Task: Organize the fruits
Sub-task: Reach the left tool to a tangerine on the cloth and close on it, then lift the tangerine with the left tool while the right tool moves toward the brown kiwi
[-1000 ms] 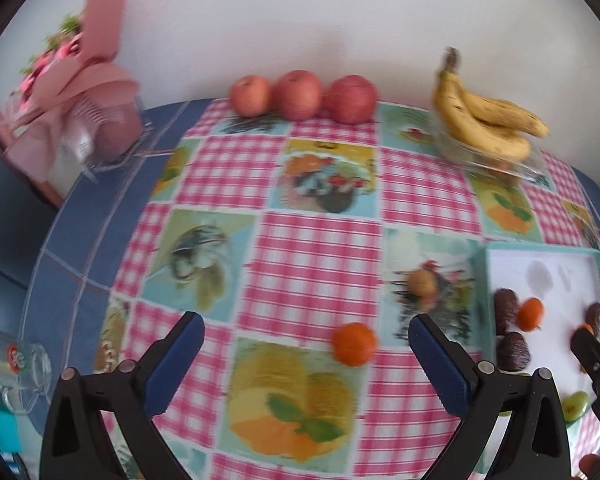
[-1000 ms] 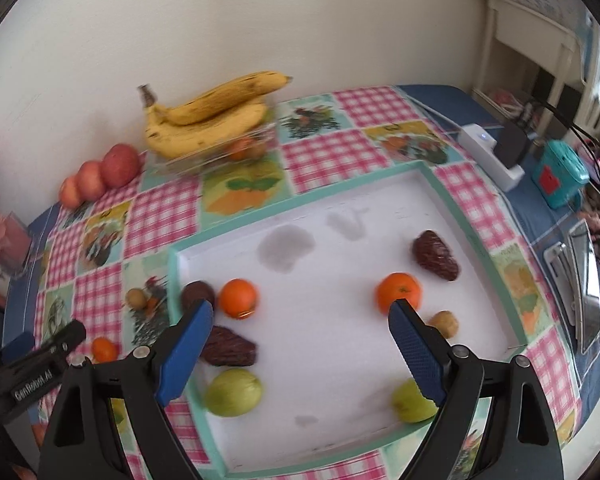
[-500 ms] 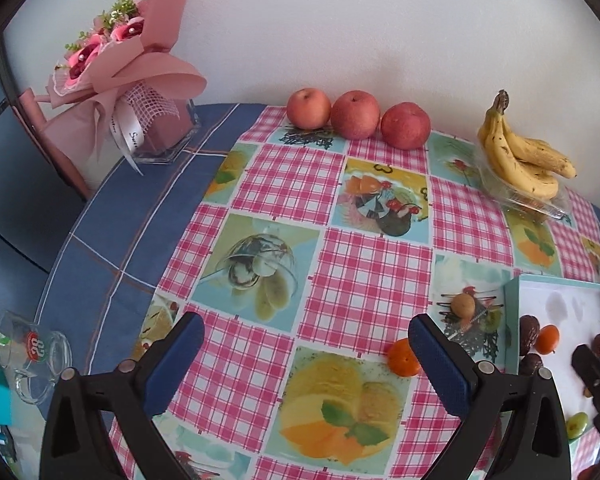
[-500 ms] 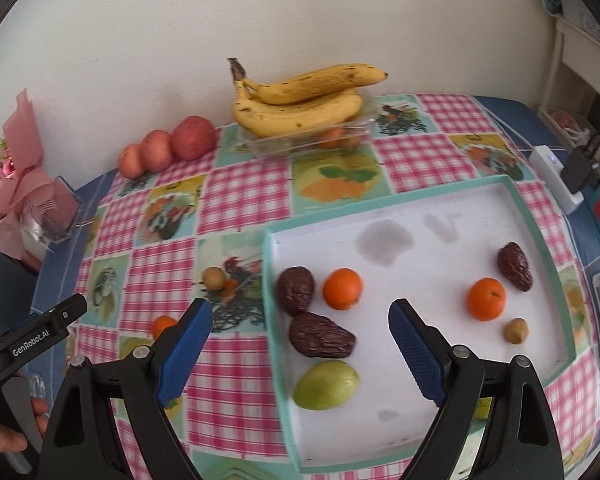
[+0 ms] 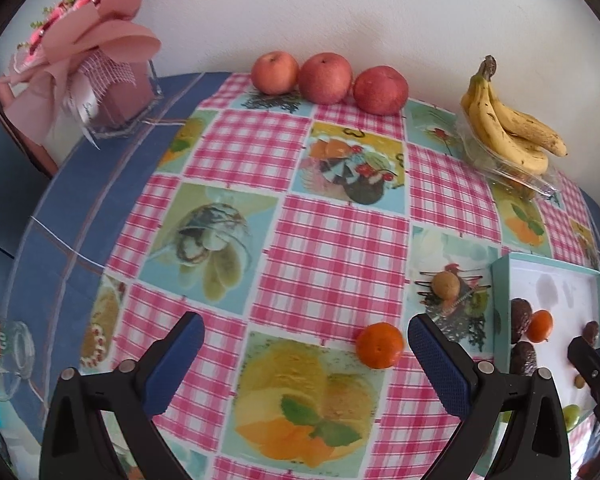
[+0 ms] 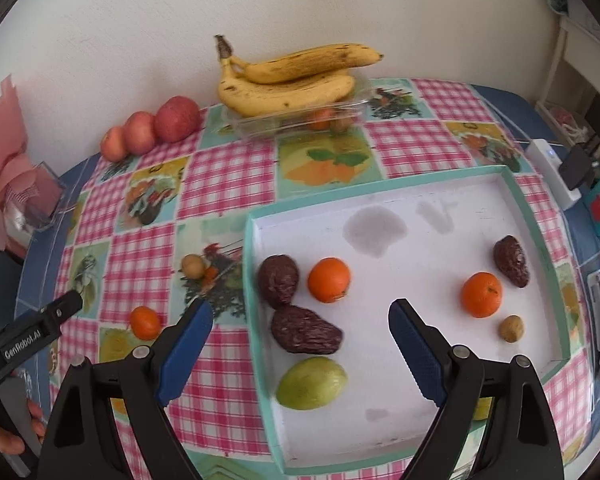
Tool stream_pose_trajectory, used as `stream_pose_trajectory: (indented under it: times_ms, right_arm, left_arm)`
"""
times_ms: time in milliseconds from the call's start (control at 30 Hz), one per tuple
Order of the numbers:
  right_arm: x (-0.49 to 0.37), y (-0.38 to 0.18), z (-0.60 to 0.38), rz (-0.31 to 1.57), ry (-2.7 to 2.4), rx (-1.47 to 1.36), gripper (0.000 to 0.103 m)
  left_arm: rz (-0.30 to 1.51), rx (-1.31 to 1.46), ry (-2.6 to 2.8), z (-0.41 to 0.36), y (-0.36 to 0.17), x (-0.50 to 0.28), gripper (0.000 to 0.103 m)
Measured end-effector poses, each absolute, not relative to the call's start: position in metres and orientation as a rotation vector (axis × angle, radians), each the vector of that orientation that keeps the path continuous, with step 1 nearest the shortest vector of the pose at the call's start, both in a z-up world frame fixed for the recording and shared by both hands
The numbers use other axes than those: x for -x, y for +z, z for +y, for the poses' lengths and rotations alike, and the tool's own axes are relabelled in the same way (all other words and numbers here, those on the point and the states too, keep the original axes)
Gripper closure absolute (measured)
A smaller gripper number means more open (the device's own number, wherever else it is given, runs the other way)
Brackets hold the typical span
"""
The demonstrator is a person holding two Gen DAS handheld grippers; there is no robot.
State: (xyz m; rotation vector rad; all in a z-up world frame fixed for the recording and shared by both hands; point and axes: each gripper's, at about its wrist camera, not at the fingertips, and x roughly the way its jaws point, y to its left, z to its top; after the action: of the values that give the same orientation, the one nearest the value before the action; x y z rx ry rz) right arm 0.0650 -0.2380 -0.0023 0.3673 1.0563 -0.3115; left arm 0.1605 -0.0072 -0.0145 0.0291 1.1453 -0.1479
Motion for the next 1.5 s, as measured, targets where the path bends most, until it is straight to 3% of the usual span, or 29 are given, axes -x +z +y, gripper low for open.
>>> stream_pose_trajectory:
  times_ms: [100, 567, 733, 867, 1133, 1367, 1500]
  right_arm:
    - [-0.064, -0.003, -0.242, 1.057, -0.319, -0.375, 0.013]
    - [-0.065, -0.007, -0.246, 1.070, -0.335, -0.376, 0.013]
    - [-0.065, -0.007, -0.246, 1.068, -0.337, -0.370, 0.013]
    - [-0.065, -0.007, -0.246, 1.070, -0.341, -0.365, 0.013]
    - [-0.067, -0.006, -0.245, 1.071, -0.343, -0.351, 0.013]
    - [-0.067, -0.006, -0.244, 1.073, -0.344, -0.342, 0.013]
    - [-0.067, -0.005, -0.245, 1.072, -0.349, -0.340, 0.013]
  left_arm:
    - [1.162, -0.023, -0.176, -0.014, -0.022, -0.160, 0.002]
    - [1.270, -0.010, -0.270, -0.043, -0.061, -0.157, 0.027]
    - [1.295, 0.009, -0.286, -0.050, -0.067, -0.155, 0.029]
    - [1.300, -0.008, -0.280, -0.053, -0.070, -0.153, 0.040]
    - [1.293, 0.001, -0.273, -0.052, -0.071, -0.157, 0.043]
    - [1.307, 0.025, -0.265, -0.046, -0.073, -0.157, 0.064]
    - [1.291, 0.041, -0.268, -0.042, -0.066, -0.157, 0.064]
